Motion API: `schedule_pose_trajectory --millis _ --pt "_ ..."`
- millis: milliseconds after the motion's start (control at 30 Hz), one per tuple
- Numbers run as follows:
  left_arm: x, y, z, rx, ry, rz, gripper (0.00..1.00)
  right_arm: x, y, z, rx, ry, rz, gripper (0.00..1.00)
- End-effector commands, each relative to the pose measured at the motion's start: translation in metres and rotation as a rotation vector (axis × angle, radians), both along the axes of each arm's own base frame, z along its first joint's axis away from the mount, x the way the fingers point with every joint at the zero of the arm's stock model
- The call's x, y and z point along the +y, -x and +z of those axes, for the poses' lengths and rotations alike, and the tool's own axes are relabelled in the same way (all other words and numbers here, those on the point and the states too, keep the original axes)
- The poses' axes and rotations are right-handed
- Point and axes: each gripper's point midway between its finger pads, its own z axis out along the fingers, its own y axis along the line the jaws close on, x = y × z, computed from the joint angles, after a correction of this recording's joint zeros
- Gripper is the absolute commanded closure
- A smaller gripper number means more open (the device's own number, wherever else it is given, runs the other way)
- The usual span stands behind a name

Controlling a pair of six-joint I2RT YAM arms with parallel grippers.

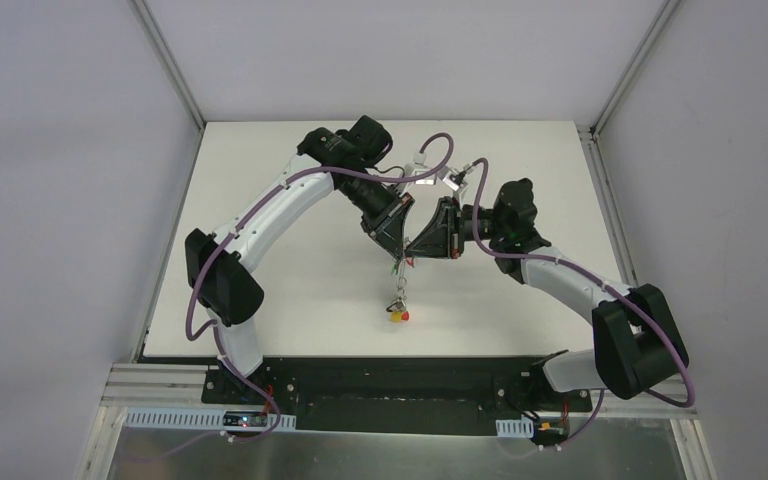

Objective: Put the keys on the keyring

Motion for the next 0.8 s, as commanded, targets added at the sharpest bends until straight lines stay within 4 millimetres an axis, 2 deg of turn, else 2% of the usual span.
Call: schedule_pose_trajectory --millis 0,67,200,333,467,767 --pt "-0.006 0.001 0.010 -0.028 0.034 -0.025 1.00 0.006 -0.002 0.023 -0.084 -0.042 0.015 0.96" --pt "-0.006 0.001 0.010 -0.029 0.035 -0.024 1.00 0.007 -0.004 0.023 -0.080 -0.042 0.004 1.00" --pt "-0.006 0.001 0.013 -0.045 0.042 -0.026 0.99 0.006 -0.010 0.026 -0.075 -0.047 -0.036 1.00" --pt "-0.004 -0.002 0.021 -0.106 0.088 -0.027 0.79 -0.003 -0.023 0.034 -0.046 -0.086 -0.107 1.00" --pt "0.000 -0.009 0.027 -0.191 0.153 -0.004 0.71 -0.004 -0.024 0.037 -0.021 -0.101 -0.116 1.00" --pt "0.000 -0.022 0.029 -0.326 0.232 0.016 0.66 -0.005 -0.029 0.037 -0.006 -0.104 -0.134 1.00"
